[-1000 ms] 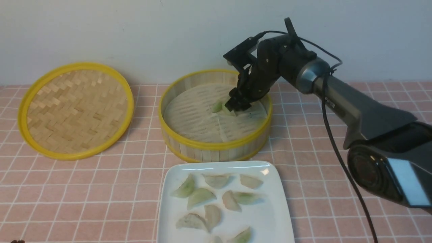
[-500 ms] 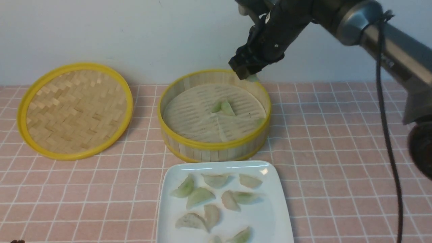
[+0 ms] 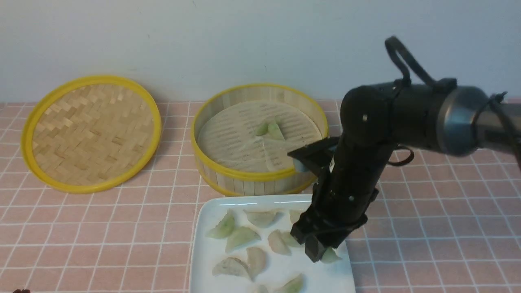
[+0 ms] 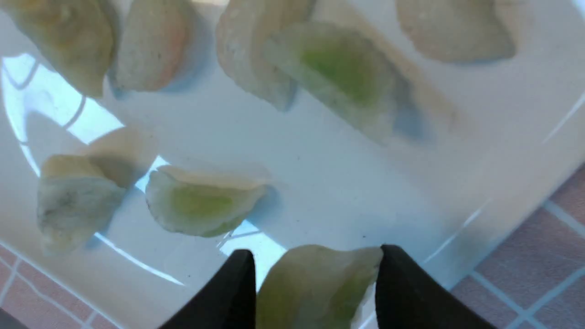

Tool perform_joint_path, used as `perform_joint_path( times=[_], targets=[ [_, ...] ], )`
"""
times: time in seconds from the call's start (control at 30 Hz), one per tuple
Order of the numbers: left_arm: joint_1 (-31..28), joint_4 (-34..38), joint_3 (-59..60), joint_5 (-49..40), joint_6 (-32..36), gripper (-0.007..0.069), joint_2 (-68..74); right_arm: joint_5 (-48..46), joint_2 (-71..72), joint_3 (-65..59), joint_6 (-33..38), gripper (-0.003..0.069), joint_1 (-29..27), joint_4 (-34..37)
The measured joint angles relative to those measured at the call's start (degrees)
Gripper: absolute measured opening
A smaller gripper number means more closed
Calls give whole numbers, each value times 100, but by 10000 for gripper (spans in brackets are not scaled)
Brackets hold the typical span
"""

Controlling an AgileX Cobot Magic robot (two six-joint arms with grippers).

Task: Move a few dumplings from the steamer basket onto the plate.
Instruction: Use the right arm to put the dumpling into the plate

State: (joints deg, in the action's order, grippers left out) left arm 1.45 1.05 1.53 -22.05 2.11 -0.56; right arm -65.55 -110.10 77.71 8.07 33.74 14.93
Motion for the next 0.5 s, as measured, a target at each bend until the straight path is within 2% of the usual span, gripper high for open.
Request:
perform_joint_path(
  times=[0.17,0.4,0.5],
  targets=[
    [0,5,0,0,0,-6,0,192,-135,-57,-53,332,71,35],
    [0,5,0,0,0,-6,0,117,-159,666,-138,571,71,-204],
    [0,5,0,0,0,-6,0,186,-237,1257,-322,591,24,-547]
  ],
)
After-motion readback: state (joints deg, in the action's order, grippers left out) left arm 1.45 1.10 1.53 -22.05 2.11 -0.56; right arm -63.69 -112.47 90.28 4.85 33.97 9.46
